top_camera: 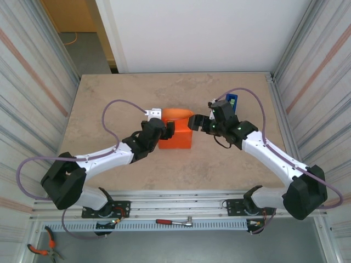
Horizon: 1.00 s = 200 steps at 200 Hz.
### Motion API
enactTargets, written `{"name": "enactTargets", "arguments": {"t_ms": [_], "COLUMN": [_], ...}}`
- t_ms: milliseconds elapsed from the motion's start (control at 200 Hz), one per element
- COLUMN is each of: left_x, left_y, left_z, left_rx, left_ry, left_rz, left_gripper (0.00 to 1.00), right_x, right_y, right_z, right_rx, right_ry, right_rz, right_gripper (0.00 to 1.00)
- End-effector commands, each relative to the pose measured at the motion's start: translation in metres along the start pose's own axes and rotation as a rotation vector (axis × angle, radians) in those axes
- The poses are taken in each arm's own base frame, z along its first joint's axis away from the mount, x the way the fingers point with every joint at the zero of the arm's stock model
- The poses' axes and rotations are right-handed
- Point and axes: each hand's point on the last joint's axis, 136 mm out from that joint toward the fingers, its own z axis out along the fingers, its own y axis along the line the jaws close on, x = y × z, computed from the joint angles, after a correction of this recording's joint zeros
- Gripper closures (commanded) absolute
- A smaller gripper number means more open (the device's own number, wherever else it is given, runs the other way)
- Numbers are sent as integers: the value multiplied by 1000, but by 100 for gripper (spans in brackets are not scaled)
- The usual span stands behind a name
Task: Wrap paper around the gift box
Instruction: Fold the wrapping paper for the gift box.
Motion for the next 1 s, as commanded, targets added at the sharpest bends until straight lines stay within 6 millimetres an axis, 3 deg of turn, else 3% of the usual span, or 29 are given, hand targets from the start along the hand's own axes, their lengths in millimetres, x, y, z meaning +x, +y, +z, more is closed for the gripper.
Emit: {"name": "enactTargets", "arguments": {"t_ms": [0, 246, 491, 661, 832, 997], "left_x": [44, 46, 42, 11, -27, -38], "left_y": [20, 19, 16, 7, 22, 31], "left_z": [5, 5, 4, -7, -31, -48], "left_rx": [-75, -68, -52, 35, 82, 127], "left_ry": [119, 122, 121, 101, 5, -73], "left_rz": [80, 83, 78, 11, -112, -179], "left_gripper": [15, 16, 16, 15, 12, 12], "right_x": [-20, -21, 7, 19, 24, 27], "right_y": [13, 24, 5, -12, -19, -21], "right_z": [10, 36, 66, 73, 75, 75], "right_rx": [-57, -75, 38, 133, 164, 174], "right_ry": [-67, -55, -7, -8, 1, 6], "right_rz": [-58, -58, -92, -99, -87, -86], "right_gripper": [9, 11, 18, 26, 32, 33]}}
